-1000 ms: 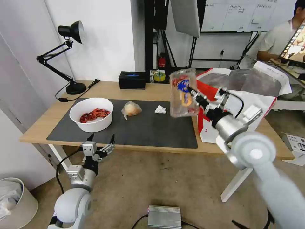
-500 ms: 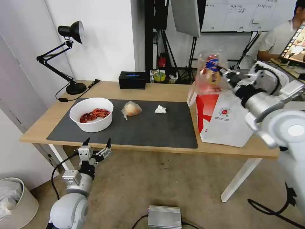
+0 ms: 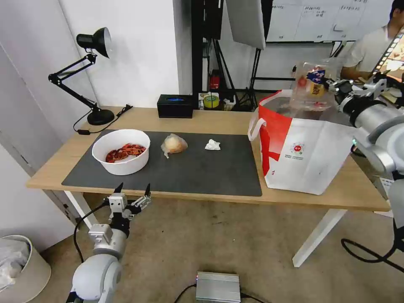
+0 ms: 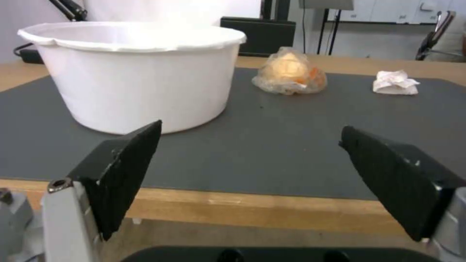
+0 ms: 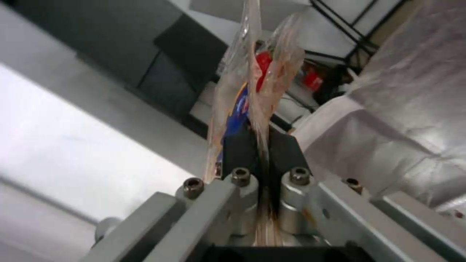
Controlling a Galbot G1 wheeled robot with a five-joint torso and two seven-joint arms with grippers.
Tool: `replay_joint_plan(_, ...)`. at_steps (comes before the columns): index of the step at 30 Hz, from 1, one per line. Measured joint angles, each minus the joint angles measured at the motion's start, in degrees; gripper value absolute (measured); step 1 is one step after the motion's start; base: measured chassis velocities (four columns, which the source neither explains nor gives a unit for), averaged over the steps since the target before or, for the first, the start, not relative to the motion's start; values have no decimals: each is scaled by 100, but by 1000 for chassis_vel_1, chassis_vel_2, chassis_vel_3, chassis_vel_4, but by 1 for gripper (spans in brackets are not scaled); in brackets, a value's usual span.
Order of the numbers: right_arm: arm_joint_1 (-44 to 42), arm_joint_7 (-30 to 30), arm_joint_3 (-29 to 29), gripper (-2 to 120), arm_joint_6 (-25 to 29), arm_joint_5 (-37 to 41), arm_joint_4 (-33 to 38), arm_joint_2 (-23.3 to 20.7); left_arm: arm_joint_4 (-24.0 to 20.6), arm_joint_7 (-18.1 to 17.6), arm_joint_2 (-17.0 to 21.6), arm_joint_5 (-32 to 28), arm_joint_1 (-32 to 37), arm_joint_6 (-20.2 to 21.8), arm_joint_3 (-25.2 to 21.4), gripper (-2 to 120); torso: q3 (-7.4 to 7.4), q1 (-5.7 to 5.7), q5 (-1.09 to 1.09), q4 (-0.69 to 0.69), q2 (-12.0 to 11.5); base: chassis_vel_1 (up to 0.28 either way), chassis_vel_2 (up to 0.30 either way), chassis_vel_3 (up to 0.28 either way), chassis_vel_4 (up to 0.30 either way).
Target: Pick up the trash from the table and place it into the takeout bag.
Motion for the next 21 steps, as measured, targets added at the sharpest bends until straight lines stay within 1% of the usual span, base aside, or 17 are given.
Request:
replay_joint_plan(1, 74, 184, 2, 0, 0, 64, -75, 16, 1, 37, -33, 24, 12, -20, -1, 100, 0, 0, 0, 0, 0, 0, 0, 0, 0)
replay_joint_plan(3, 101, 268, 2, 0, 0, 89, -107, 21, 1, 48, -46, 31, 17, -25, -5, 100, 0, 0, 0, 0, 0, 0, 0, 0, 0)
replay_joint_plan(5, 180, 624, 2, 0, 0, 192, -202, 34, -25, 56, -61, 33, 29, -28, -20, 100, 0, 0, 0, 0, 0, 0, 0, 0, 0)
replay_joint_plan(6, 180, 624, 2, 0, 0, 192, -202, 34, -25, 56, -61, 33, 29, -28, -20, 100, 0, 0, 0, 0, 0, 0, 0, 0, 0)
replay_joint_plan(9, 243, 1122, -6, 0, -25, 342, -267, 50, -75, 63, -33, 28, 49, -31, -50, 100, 0, 0, 0, 0, 0, 0, 0, 0, 0)
replay_joint_plan(16, 339, 1519, -51, 0, -24, 390, -336, 177, -48, 68, -44, 18, 28, -36, -59, 100, 0, 0, 0, 0, 0, 0, 0, 0, 0)
replay_joint_plan(21, 373, 1607, -66, 0, -5, 349, -437, 229, -35, 73, -61, 18, 28, -39, -51, 100, 0, 0, 0, 1, 0, 0, 0, 0, 0)
